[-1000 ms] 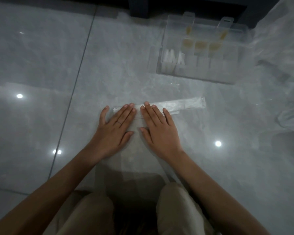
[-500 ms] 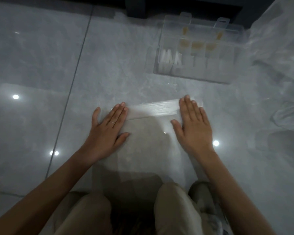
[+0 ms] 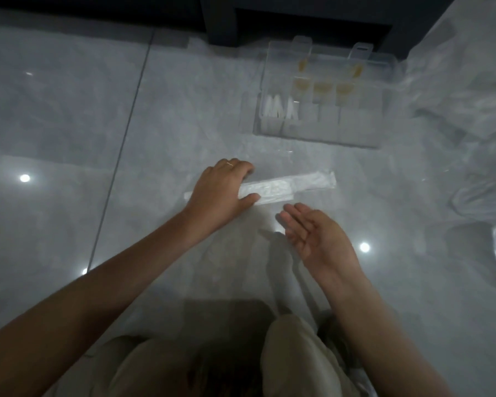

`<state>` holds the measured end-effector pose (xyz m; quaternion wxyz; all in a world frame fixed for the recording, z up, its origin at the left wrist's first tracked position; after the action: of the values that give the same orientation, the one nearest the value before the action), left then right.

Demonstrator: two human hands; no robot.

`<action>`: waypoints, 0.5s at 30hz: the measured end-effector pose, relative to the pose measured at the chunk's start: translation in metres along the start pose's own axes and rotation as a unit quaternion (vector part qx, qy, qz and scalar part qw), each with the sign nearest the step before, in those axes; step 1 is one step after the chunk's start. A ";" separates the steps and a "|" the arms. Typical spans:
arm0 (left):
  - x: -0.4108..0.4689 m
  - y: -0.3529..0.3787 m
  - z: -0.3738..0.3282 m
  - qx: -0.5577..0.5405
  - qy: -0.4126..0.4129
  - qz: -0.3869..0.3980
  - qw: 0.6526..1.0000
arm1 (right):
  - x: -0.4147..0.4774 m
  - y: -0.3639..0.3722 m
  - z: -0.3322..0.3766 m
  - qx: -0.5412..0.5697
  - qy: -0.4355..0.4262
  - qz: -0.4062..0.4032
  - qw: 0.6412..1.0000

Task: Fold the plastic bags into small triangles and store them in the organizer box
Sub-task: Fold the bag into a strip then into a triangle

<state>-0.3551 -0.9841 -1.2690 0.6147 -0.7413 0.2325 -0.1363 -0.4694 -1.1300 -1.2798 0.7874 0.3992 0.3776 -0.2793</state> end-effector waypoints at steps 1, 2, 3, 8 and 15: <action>0.004 0.003 -0.004 0.012 0.001 0.008 1.000 | -0.001 0.001 0.000 0.006 0.007 -0.002 1.000; 0.006 0.005 -0.007 0.029 -0.002 0.012 1.000 | -0.001 0.003 0.001 0.009 0.011 -0.002 1.000; 0.007 0.006 -0.007 0.039 -0.009 0.012 0.999 | -0.001 0.006 0.001 0.010 0.012 -0.006 1.000; 0.003 0.008 0.000 0.000 -0.070 0.031 0.997 | -0.001 0.018 -0.001 0.010 0.019 -0.002 1.000; -0.006 0.010 -0.004 -0.081 -0.074 0.041 0.993 | -0.007 0.016 -0.009 -0.042 -0.020 0.011 0.999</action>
<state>-0.3636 -0.9861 -1.2770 0.5730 -0.7867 0.2271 -0.0365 -0.4650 -1.1132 -1.2711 0.8140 0.3642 0.3686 -0.2626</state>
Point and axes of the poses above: each hand's wrist, its own x-axis towards the middle knuckle, its own y-axis out of the palm, z = x × y, the point moved 5 cm from there along x, towards the middle knuckle, and after that the axes turned 12 degrees about x, right-handed, at the moved point
